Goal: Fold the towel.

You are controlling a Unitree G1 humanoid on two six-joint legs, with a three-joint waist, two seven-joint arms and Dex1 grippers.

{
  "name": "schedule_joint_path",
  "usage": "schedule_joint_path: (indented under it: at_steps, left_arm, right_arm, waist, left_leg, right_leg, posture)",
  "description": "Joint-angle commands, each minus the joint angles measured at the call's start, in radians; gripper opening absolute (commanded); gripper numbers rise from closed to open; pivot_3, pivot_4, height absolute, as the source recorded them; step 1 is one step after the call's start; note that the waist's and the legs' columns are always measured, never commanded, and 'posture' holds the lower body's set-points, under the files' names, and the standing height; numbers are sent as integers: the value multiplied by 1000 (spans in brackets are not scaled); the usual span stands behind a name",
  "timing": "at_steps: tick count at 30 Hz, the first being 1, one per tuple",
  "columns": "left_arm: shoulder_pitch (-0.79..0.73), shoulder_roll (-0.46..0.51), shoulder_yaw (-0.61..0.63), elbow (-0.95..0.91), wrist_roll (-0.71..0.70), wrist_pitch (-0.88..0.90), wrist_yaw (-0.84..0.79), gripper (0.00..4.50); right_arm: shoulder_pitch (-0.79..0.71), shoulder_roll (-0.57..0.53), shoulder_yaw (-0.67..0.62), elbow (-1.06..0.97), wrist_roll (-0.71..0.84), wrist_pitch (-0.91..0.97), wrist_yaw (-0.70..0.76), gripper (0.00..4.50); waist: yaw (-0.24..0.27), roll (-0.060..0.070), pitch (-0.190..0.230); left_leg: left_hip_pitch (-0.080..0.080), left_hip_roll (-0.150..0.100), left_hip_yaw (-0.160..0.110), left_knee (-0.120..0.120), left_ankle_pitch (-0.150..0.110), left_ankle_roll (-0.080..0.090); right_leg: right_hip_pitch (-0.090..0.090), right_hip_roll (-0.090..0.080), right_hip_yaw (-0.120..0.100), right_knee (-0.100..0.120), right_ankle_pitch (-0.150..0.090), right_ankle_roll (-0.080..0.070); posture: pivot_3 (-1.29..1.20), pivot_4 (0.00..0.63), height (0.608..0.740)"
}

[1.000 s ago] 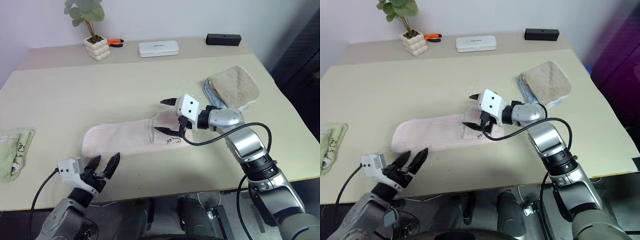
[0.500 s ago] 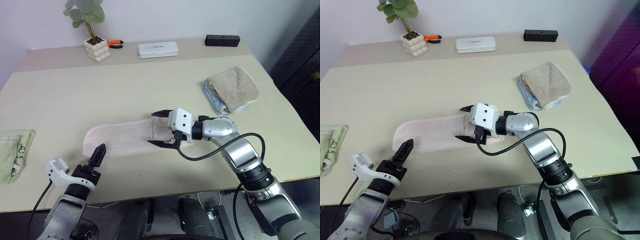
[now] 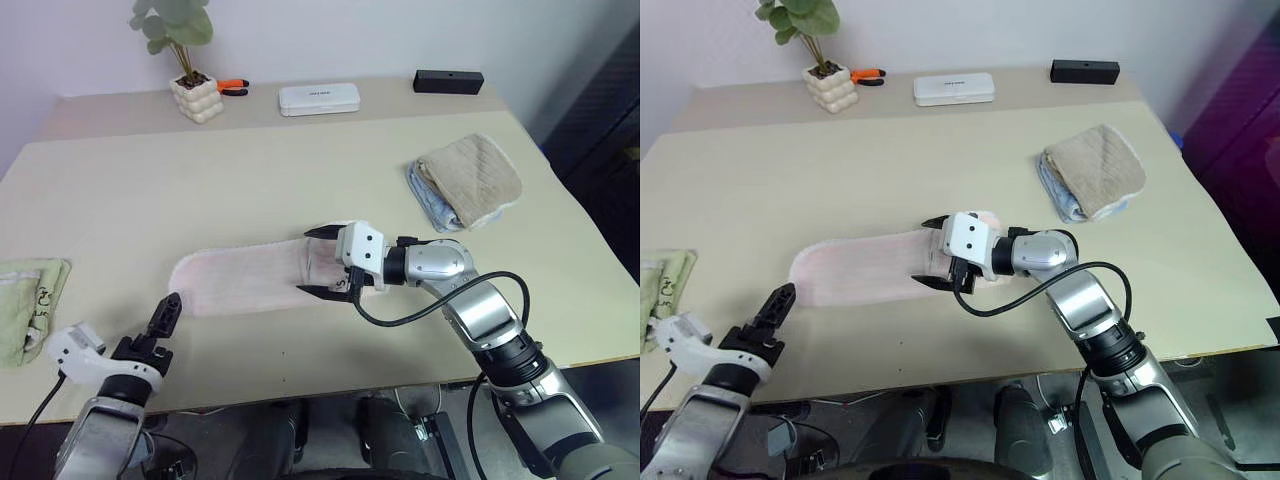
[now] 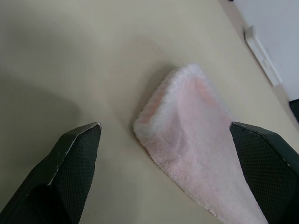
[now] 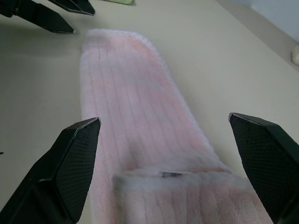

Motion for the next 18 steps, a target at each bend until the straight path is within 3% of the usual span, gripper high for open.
schedule_joint_path:
  at_steps: [1, 8, 9, 12, 18]
  left_arm:
    - [-38, 14, -42, -16, -13, 16, 68, 4500]
    - [-122, 3, -40, 63, -79, -10, 104, 4500]
    - [-135, 2, -34, 81, -80, -15, 101, 4260]
    - [-158, 3, -23, 112, -83, -27, 94, 3177]
    - [-169, 5, -13, 141, -80, -29, 62, 37]
  right_arm:
    - [-14, 16, 4, -31, -4, -25, -2, 4484]
    - [-11, 16, 0, -26, -13, -29, -10, 4484]
    - [-9, 15, 0, -28, -14, -29, -12, 4497]
    - [-5, 14, -1, -33, -19, -27, -18, 4500]
    - [2, 12, -5, -46, -22, -19, -30, 4500]
  waist:
    - [0, 0, 0]
    - [3, 0, 0]
    - [5, 0, 0]
    - [9, 0, 0]
    - [19, 0, 0]
  left_leg:
    - [0, 1, 0, 2, 0, 0]
    - [1, 4, -1, 6, 0, -1]
    - [1, 5, -1, 6, 0, -1]
    - [1, 6, -1, 6, 0, -2]
    - [1, 7, 0, 6, 0, -3]
  right_leg:
    - [1, 1, 0, 0, 0, -1]
    - [2, 7, 0, 1, 2, -2]
    - [2, 8, 0, 1, 2, -2]
    - [1, 8, 1, 1, 2, -2]
    - [1, 9, 1, 0, 3, -4]
  posture:
    - [0, 150, 740]
    - [0, 150, 740]
    - [0, 150, 740]
    - [0, 150, 740]
    - [0, 150, 740]
